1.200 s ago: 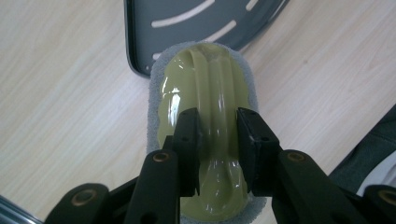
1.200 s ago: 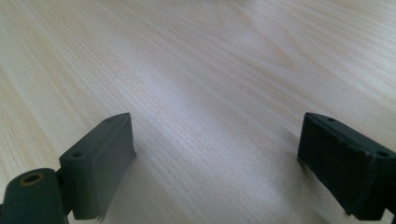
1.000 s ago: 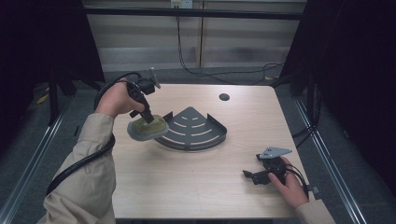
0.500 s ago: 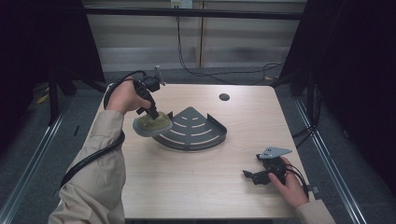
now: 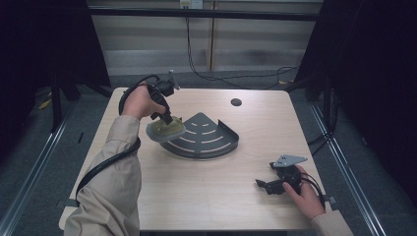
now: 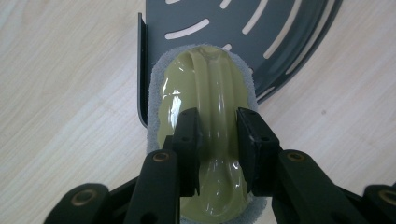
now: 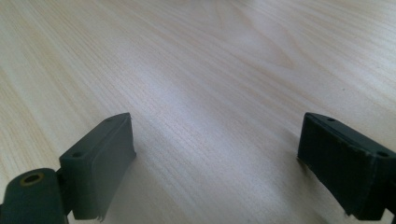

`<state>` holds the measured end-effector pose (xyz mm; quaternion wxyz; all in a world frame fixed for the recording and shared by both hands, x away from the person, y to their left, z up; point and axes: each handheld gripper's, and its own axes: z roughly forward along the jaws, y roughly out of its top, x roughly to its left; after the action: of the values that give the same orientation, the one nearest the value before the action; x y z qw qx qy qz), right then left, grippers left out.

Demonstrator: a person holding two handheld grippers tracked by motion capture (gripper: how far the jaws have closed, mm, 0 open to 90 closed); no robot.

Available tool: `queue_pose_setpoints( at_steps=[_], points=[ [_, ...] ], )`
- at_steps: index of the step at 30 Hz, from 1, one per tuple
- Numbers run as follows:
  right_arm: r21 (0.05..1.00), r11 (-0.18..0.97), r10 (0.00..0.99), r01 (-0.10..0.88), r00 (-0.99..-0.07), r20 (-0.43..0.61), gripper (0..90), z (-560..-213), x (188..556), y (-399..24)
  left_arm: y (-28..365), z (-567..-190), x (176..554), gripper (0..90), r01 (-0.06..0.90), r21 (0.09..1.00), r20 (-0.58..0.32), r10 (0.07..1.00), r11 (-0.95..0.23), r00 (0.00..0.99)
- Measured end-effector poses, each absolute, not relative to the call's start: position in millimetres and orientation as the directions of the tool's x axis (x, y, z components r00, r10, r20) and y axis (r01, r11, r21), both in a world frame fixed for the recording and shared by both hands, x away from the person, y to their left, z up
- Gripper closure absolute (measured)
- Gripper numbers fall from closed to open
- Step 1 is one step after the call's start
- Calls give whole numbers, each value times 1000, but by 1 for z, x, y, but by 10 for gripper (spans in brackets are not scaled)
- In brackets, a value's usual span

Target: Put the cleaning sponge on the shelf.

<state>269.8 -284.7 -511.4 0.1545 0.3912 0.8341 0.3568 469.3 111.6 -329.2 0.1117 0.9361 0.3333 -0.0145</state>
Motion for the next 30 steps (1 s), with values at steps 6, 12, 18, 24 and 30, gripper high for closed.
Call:
queue_pose_setpoints(
  at_steps=[6,12,18,24,30],
  points=[
    [716,439,763,543,-646,22,103,-511,270,-285,107,-334,474,701,632,207,-109,624,-747,774],
    [716,439,763,542,-647,21,102,-511,270,-285,103,-337,479,701,628,195,-97,622,-754,777],
    [716,439,763,542,-646,21,103,-511,270,-285,95,-340,483,700,624,204,-90,620,-754,779],
    [716,439,762,542,-647,23,103,-511,270,-285,85,-344,488,700,603,213,-80,601,-769,795],
    [716,440,763,542,-647,21,103,-511,270,-285,80,-348,493,699,599,220,-78,598,-770,797]
  ],
)
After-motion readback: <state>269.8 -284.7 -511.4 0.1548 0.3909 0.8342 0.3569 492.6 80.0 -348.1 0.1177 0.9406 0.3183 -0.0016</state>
